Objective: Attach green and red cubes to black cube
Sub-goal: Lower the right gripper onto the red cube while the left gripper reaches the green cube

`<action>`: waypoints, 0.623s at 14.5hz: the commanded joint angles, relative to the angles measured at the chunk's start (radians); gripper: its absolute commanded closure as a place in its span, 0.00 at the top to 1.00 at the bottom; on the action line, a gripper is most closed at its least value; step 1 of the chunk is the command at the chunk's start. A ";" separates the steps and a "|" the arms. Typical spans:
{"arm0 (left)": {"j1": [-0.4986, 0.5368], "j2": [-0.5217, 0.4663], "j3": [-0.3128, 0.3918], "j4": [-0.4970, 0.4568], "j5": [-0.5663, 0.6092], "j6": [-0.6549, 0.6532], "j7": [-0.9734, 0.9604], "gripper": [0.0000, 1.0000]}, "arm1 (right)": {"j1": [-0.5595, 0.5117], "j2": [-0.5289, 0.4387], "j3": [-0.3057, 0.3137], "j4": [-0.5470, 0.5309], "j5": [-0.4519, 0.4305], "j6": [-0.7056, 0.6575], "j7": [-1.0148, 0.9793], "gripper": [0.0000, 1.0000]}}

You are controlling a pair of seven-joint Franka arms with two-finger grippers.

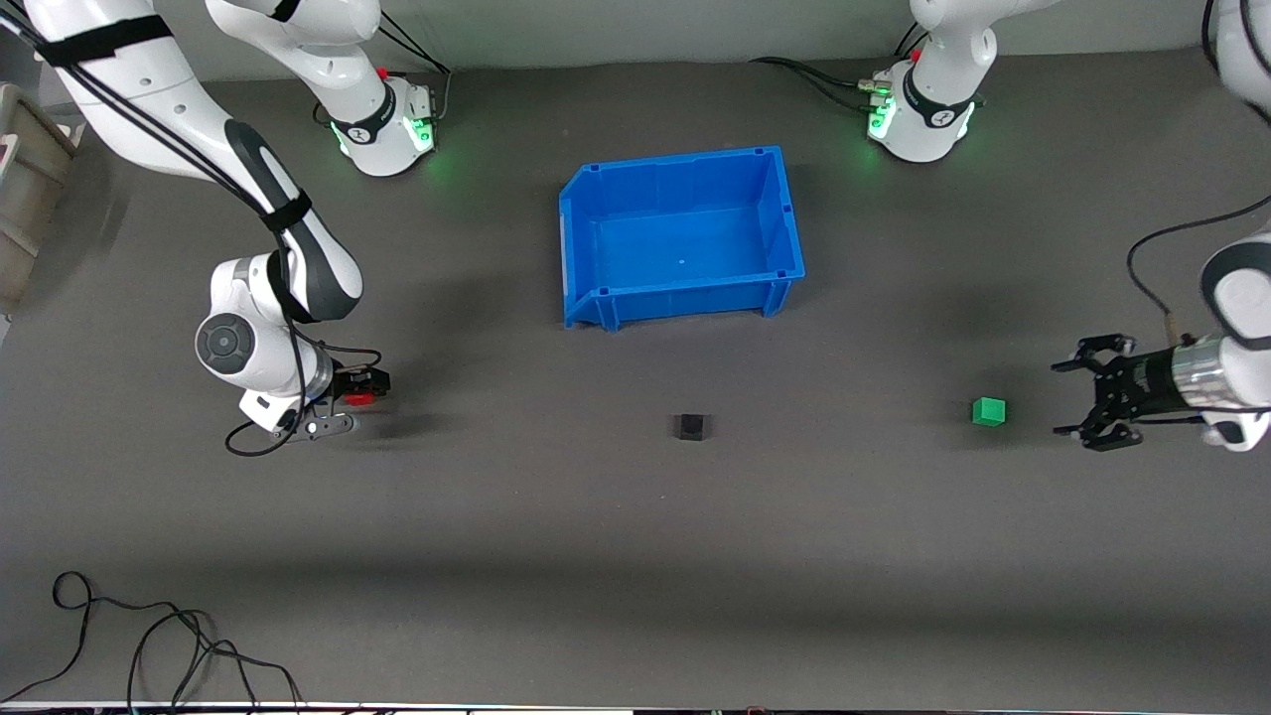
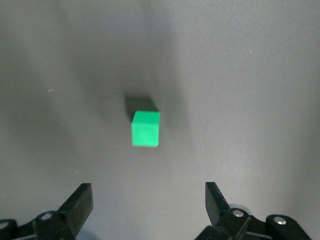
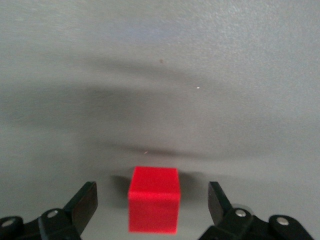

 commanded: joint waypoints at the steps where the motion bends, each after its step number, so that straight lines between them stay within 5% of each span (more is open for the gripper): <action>1: -0.012 0.036 -0.002 -0.049 -0.044 0.117 0.033 1.00 | 0.001 0.025 -0.030 -0.006 -0.022 0.074 -0.004 0.98; 5: -0.036 0.076 -0.011 -0.081 -0.067 0.224 0.034 1.00 | 0.033 0.028 -0.030 -0.006 -0.020 0.083 0.104 0.93; 9: -0.047 0.105 -0.011 -0.115 -0.110 0.310 0.034 1.00 | 0.043 0.010 -0.030 -0.006 -0.022 0.083 0.163 0.65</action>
